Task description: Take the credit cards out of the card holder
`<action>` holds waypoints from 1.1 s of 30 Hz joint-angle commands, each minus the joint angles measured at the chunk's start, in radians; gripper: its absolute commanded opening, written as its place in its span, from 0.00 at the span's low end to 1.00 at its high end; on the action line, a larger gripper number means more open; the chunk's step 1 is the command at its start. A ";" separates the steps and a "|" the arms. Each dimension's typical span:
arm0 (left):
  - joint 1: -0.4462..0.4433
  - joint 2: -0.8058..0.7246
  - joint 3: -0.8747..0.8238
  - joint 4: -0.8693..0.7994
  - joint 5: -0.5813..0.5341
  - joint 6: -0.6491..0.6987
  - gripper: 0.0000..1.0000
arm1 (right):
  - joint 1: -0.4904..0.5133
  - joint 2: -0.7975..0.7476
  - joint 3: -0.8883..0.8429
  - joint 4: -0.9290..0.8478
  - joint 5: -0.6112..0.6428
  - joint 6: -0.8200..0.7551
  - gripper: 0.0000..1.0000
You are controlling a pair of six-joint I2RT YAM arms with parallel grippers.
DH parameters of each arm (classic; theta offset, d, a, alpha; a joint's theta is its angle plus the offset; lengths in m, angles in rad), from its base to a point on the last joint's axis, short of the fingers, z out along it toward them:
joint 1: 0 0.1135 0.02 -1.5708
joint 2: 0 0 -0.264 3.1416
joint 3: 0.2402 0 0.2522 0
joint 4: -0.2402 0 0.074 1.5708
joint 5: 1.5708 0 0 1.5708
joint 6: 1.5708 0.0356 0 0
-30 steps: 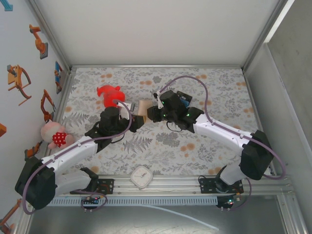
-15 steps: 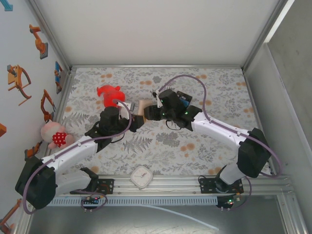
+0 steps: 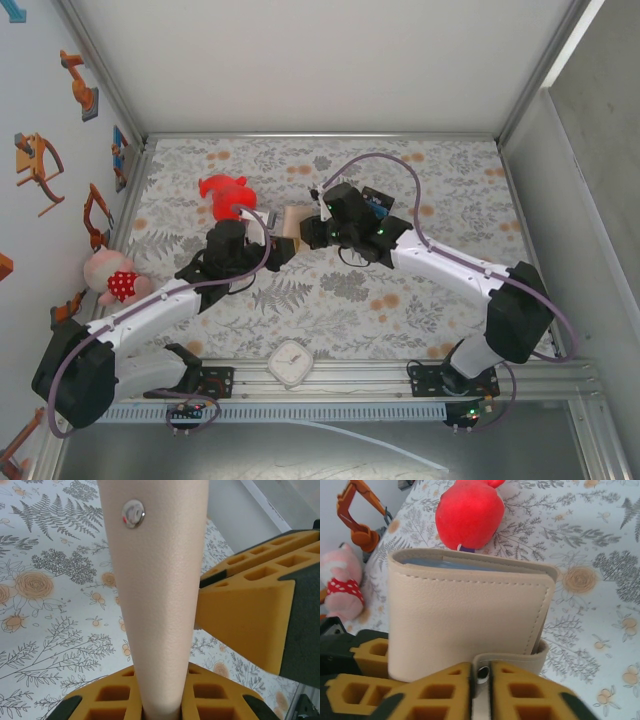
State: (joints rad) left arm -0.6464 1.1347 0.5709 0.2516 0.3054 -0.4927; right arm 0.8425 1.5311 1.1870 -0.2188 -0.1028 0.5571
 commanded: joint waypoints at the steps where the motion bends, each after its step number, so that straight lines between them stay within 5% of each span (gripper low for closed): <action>1: -0.001 -0.054 -0.007 0.039 -0.002 -0.009 0.00 | -0.012 -0.039 -0.022 -0.016 0.079 0.003 0.07; 10: 0.008 -0.057 -0.001 0.039 0.039 -0.014 0.00 | -0.040 -0.115 -0.095 0.030 0.047 -0.007 0.00; 16: 0.053 -0.081 -0.001 0.043 0.161 -0.017 0.00 | -0.077 -0.200 -0.170 0.084 -0.019 -0.020 0.27; 21: 0.087 -0.095 0.020 0.025 0.298 -0.019 0.00 | -0.166 -0.263 -0.306 0.307 -0.248 0.020 0.57; 26: 0.087 -0.097 0.038 0.016 0.378 -0.039 0.00 | -0.217 -0.263 -0.395 0.538 -0.449 0.093 0.72; 33: 0.087 -0.093 0.027 0.004 0.381 -0.059 0.00 | -0.217 -0.229 -0.396 0.617 -0.549 0.092 0.82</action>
State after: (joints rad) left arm -0.5621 1.0615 0.5701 0.2443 0.6449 -0.5350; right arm 0.6258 1.2926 0.7902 0.2890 -0.5632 0.6373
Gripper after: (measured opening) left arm 0.152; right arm 0.810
